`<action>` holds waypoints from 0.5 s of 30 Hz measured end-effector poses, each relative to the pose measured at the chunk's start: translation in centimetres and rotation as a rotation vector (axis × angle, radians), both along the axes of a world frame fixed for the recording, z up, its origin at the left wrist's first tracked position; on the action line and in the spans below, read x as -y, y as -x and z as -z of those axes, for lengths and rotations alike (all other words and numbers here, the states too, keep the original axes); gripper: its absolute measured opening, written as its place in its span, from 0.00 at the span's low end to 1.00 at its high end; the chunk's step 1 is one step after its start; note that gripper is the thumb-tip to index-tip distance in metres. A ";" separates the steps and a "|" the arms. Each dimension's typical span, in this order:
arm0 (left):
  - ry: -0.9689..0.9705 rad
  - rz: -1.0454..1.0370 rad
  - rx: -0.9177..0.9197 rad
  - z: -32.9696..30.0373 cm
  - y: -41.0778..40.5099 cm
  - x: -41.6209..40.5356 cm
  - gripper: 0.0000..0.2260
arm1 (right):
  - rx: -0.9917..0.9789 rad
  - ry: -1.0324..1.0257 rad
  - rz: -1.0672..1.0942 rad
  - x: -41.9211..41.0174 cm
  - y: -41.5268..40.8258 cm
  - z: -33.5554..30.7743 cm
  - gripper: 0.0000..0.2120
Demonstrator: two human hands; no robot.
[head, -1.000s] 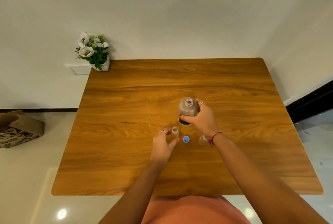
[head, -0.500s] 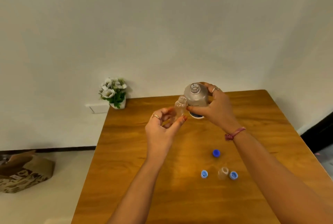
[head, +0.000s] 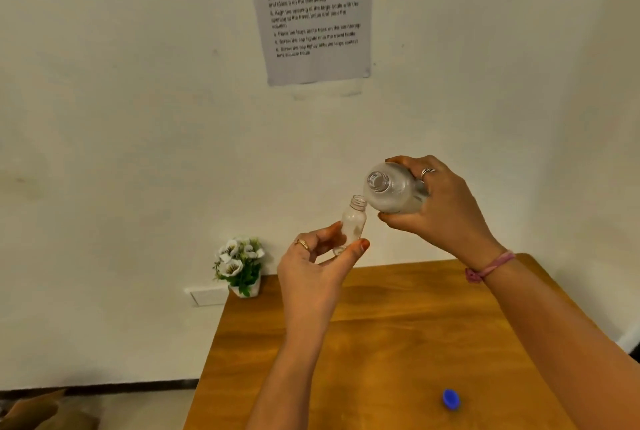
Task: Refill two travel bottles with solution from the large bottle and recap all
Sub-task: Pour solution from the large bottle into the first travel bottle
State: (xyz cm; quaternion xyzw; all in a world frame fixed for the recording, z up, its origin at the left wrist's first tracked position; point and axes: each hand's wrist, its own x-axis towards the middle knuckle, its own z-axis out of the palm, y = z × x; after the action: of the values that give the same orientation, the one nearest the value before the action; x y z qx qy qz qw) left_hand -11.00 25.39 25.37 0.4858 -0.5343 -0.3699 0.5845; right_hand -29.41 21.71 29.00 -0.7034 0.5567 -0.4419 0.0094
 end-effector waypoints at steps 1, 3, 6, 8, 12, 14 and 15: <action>0.007 -0.001 -0.003 -0.5 0.0 0.2 0.16 | -0.026 0.019 0.007 0.2 0.0 -0.6 0.34; 0.022 -0.006 -0.011 -1.2 0.1 0.4 0.16 | -0.075 0.049 0.006 0.4 0.1 -1.7 0.33; 0.049 -0.018 -0.016 -2.2 0.3 0.7 0.15 | -0.149 0.096 0.000 0.9 0.1 -2.9 0.33; 0.070 -0.024 -0.024 -2.8 0.4 0.8 0.14 | -0.194 0.133 0.002 1.0 0.0 -3.6 0.33; 0.093 -0.034 -0.049 -3.7 0.5 1.0 0.14 | -0.242 0.206 0.008 1.1 -0.3 -4.8 0.32; 0.101 -0.038 -0.074 -4.0 0.5 1.1 0.14 | -0.252 0.234 0.015 1.3 -0.4 -5.3 0.32; 0.106 -0.042 -0.080 -4.1 0.5 1.1 0.13 | -0.253 0.246 0.015 1.5 -0.5 -5.4 0.32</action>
State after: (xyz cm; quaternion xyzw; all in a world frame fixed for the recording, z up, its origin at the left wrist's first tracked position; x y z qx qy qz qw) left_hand -11.46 24.27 29.51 0.4500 -0.5190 -0.3477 0.6381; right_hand -28.91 20.25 34.44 -0.7451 0.5003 -0.4146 -0.1503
